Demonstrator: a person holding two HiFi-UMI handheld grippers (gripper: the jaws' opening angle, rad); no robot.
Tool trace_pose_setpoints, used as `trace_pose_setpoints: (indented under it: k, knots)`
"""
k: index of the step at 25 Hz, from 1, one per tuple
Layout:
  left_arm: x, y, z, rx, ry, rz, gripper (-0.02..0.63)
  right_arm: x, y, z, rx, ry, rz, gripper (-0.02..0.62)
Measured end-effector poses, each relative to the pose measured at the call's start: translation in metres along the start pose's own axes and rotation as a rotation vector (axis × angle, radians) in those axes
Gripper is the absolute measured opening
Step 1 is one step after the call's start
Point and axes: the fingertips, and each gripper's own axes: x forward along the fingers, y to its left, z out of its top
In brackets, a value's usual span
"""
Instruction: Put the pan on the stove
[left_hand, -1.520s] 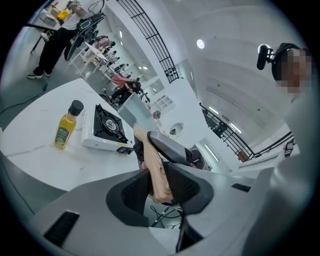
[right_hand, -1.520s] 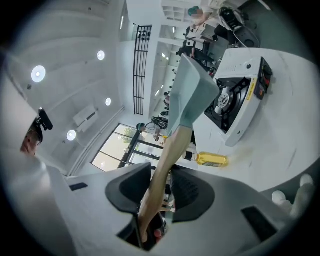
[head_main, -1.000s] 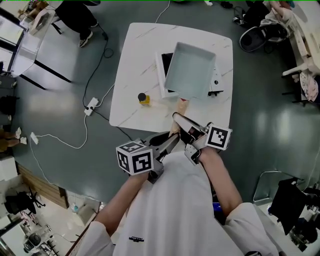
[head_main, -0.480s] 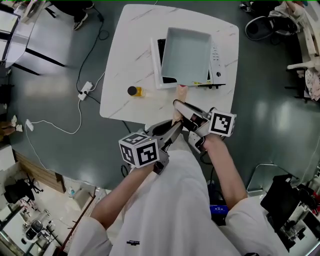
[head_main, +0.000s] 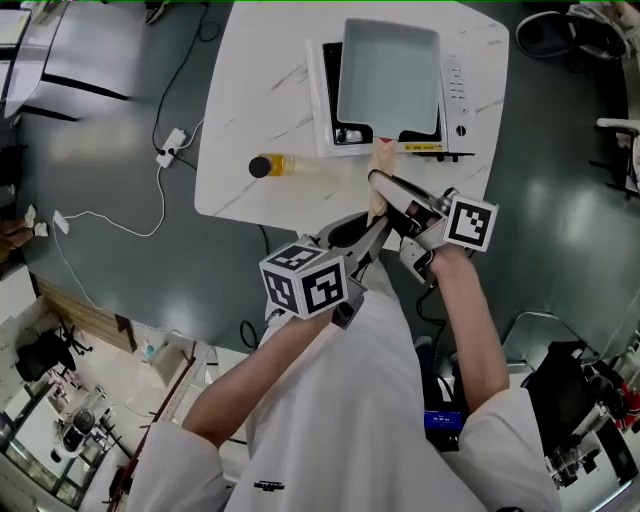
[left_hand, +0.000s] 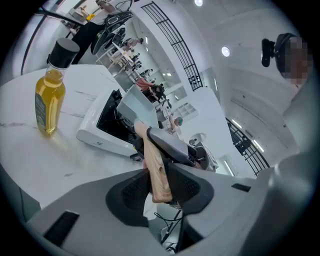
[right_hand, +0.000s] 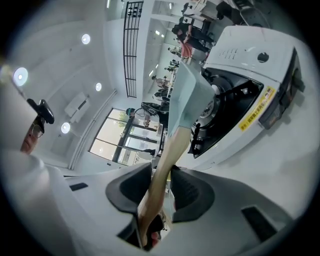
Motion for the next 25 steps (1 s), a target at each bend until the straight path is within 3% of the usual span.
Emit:
trace_pose_setpoints:
  k: [14, 25]
  knots:
    - [0.016, 0.017, -0.014, -0.008, 0.016, 0.058, 0.115, 0.000, -0.023, -0.003, 0.088, -0.032, 0.030, 0.118]
    - [0.025, 0.023, -0.025, -0.033, 0.052, 0.052, 0.121, -0.004, -0.035, -0.005, 0.040, -0.055, -0.024, 0.140]
